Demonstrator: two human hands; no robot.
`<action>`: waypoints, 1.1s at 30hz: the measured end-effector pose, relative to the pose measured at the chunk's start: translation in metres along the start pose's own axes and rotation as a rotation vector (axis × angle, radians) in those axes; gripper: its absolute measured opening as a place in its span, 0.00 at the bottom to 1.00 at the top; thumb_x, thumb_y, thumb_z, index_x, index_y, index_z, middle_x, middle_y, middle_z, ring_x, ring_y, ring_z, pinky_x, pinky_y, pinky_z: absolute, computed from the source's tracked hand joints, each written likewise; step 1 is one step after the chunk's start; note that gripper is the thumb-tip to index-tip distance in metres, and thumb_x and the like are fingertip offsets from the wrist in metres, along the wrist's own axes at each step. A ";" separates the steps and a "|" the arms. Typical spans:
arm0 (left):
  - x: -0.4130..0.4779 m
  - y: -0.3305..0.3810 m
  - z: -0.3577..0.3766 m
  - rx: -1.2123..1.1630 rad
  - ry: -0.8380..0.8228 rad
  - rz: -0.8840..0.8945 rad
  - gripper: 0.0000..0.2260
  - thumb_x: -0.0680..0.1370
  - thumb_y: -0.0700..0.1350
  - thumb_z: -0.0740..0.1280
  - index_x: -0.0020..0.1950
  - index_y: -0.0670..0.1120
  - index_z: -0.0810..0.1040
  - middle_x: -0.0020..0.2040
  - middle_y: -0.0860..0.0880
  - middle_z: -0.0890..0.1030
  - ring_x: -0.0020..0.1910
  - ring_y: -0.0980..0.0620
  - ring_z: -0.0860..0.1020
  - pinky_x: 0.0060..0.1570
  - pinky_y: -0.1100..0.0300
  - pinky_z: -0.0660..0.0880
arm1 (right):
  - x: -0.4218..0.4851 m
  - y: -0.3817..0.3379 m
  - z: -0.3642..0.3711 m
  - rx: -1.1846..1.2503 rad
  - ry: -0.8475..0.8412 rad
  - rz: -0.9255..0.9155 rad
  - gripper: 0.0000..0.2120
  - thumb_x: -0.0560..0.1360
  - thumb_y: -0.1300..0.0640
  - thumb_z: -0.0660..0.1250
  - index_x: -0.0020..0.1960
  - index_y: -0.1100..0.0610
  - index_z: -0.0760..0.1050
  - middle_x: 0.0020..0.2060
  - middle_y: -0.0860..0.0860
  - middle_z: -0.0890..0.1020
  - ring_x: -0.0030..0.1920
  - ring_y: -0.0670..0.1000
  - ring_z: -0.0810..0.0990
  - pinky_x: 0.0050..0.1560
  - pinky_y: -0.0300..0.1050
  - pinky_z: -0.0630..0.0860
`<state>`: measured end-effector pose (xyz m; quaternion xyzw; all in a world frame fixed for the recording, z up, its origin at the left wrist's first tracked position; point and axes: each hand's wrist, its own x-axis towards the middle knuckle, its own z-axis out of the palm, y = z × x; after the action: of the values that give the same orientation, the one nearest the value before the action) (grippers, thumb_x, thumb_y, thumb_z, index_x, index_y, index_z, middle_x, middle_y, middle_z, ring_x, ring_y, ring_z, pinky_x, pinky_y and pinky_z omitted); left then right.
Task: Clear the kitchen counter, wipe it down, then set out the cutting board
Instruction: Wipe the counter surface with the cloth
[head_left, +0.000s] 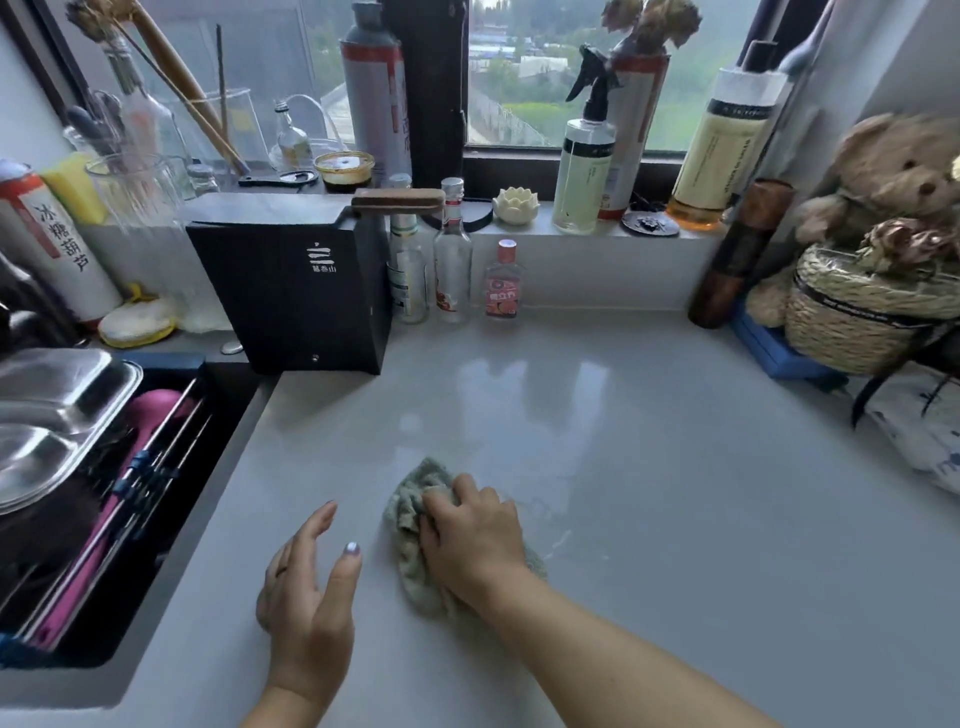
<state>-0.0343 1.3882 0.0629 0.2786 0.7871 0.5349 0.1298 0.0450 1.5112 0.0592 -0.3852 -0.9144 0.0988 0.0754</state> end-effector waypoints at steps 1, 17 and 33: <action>-0.003 0.003 0.002 0.020 0.002 0.000 0.28 0.65 0.58 0.55 0.64 0.50 0.70 0.63 0.47 0.75 0.64 0.48 0.66 0.64 0.48 0.60 | -0.003 0.009 -0.001 0.125 0.012 0.044 0.12 0.75 0.48 0.60 0.52 0.53 0.75 0.51 0.57 0.77 0.47 0.60 0.78 0.46 0.50 0.72; -0.054 0.048 0.108 0.271 -0.191 0.110 0.36 0.61 0.62 0.48 0.64 0.48 0.72 0.64 0.40 0.74 0.67 0.40 0.64 0.67 0.44 0.55 | -0.194 0.355 -0.083 -0.110 0.093 1.036 0.30 0.71 0.34 0.55 0.72 0.39 0.55 0.74 0.55 0.57 0.72 0.63 0.55 0.68 0.61 0.54; -0.073 0.043 0.146 0.324 -0.190 0.131 0.34 0.64 0.61 0.48 0.64 0.49 0.72 0.64 0.40 0.74 0.68 0.41 0.63 0.67 0.45 0.53 | -0.172 0.214 -0.039 -0.180 0.076 0.701 0.27 0.65 0.41 0.54 0.61 0.45 0.76 0.63 0.56 0.77 0.62 0.65 0.74 0.55 0.61 0.69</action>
<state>0.1118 1.4705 0.0379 0.3959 0.8271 0.3799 0.1219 0.3202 1.5381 0.0354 -0.6836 -0.7286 0.0235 0.0365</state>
